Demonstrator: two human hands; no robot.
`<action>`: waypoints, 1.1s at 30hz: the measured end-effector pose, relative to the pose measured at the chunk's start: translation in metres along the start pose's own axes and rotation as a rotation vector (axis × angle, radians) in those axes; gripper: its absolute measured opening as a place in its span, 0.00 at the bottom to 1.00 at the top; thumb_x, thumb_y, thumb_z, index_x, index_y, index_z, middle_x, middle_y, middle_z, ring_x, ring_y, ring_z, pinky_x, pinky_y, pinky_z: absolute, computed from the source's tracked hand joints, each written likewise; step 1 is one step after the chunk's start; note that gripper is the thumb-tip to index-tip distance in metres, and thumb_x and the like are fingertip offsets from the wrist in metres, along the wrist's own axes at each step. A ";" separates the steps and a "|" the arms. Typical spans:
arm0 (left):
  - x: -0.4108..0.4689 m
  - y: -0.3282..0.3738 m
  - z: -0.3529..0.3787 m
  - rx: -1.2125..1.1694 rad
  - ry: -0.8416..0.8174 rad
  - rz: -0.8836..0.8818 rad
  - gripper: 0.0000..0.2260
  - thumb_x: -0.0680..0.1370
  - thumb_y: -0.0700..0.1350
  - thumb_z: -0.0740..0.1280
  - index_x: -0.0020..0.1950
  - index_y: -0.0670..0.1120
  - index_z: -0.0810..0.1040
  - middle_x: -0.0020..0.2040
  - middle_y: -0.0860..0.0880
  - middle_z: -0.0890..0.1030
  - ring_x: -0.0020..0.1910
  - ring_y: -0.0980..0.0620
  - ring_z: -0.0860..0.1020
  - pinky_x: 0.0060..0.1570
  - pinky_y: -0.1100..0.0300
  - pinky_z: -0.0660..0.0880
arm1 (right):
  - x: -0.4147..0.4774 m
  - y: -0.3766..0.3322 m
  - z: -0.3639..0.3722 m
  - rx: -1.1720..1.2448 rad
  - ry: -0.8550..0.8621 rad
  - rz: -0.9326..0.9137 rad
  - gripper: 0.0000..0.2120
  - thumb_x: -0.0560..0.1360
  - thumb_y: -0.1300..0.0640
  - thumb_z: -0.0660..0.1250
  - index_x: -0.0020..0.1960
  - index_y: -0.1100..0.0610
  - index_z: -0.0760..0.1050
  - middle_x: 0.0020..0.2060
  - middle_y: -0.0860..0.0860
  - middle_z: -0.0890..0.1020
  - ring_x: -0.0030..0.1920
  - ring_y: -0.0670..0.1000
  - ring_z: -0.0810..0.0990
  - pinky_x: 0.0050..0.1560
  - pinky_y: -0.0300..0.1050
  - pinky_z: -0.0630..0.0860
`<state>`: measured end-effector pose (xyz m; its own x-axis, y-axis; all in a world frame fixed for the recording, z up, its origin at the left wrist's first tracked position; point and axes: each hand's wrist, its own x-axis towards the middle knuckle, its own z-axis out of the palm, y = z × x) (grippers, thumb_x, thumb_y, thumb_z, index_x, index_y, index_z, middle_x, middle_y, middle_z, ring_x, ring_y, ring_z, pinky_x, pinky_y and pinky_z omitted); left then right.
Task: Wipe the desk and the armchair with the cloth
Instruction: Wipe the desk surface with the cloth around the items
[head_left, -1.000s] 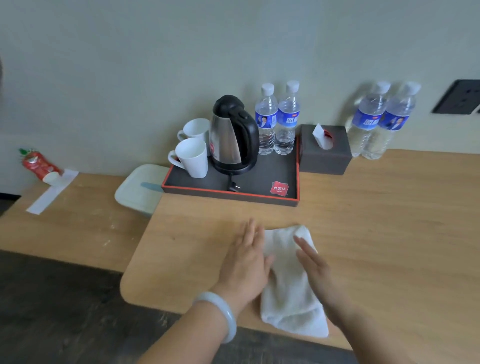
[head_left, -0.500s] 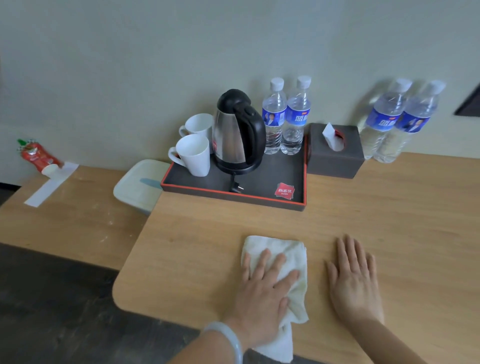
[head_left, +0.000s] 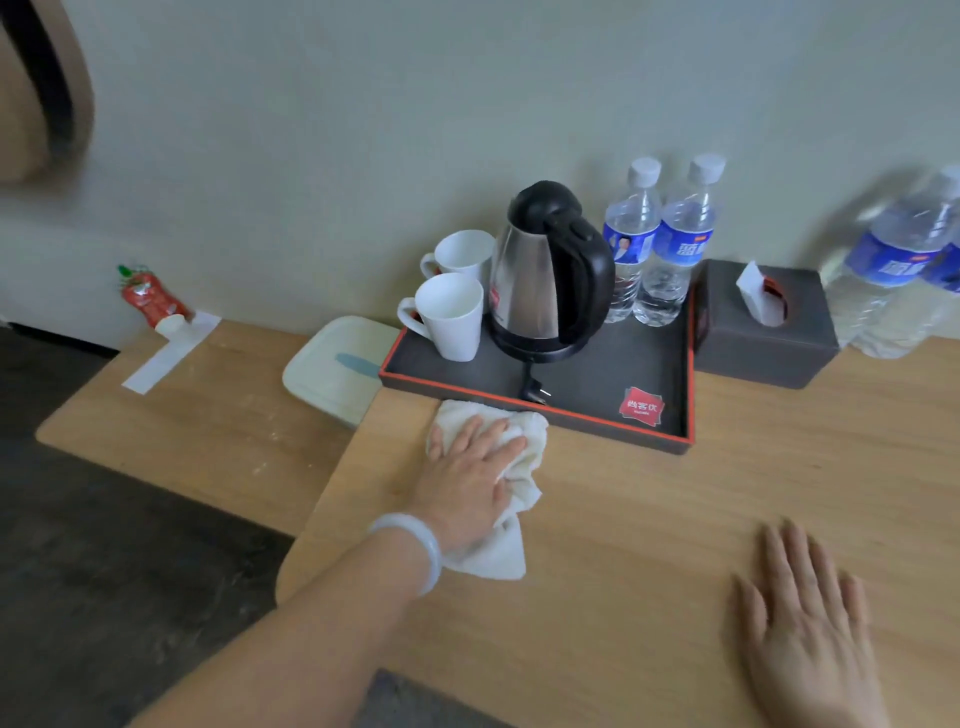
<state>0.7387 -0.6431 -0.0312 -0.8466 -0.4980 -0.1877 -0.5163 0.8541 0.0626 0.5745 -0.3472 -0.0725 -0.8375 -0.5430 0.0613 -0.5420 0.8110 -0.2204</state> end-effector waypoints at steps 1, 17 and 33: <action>-0.003 -0.024 -0.004 0.007 -0.015 -0.039 0.27 0.79 0.49 0.55 0.77 0.60 0.52 0.79 0.58 0.48 0.78 0.52 0.44 0.73 0.38 0.46 | 0.000 0.000 0.001 0.000 0.008 0.013 0.41 0.75 0.34 0.35 0.73 0.57 0.65 0.73 0.56 0.67 0.73 0.58 0.65 0.71 0.61 0.57; -0.129 -0.015 0.038 -0.106 0.162 -0.101 0.25 0.76 0.52 0.55 0.74 0.55 0.67 0.77 0.52 0.63 0.76 0.43 0.57 0.74 0.45 0.50 | -0.006 0.001 -0.002 -0.030 -0.084 0.020 0.29 0.80 0.42 0.41 0.78 0.54 0.51 0.78 0.50 0.51 0.78 0.51 0.46 0.77 0.53 0.43; -0.129 -0.045 0.037 -0.072 0.110 -0.139 0.25 0.78 0.53 0.47 0.76 0.65 0.53 0.79 0.59 0.52 0.78 0.54 0.44 0.74 0.41 0.49 | -0.006 0.004 -0.006 0.001 -0.084 0.003 0.30 0.79 0.43 0.40 0.78 0.52 0.51 0.78 0.50 0.52 0.78 0.50 0.47 0.77 0.52 0.44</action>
<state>0.8755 -0.6119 -0.0457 -0.7737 -0.6270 -0.0909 -0.6336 0.7651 0.1147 0.5767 -0.3398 -0.0677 -0.8301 -0.5572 -0.0208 -0.5397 0.8122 -0.2214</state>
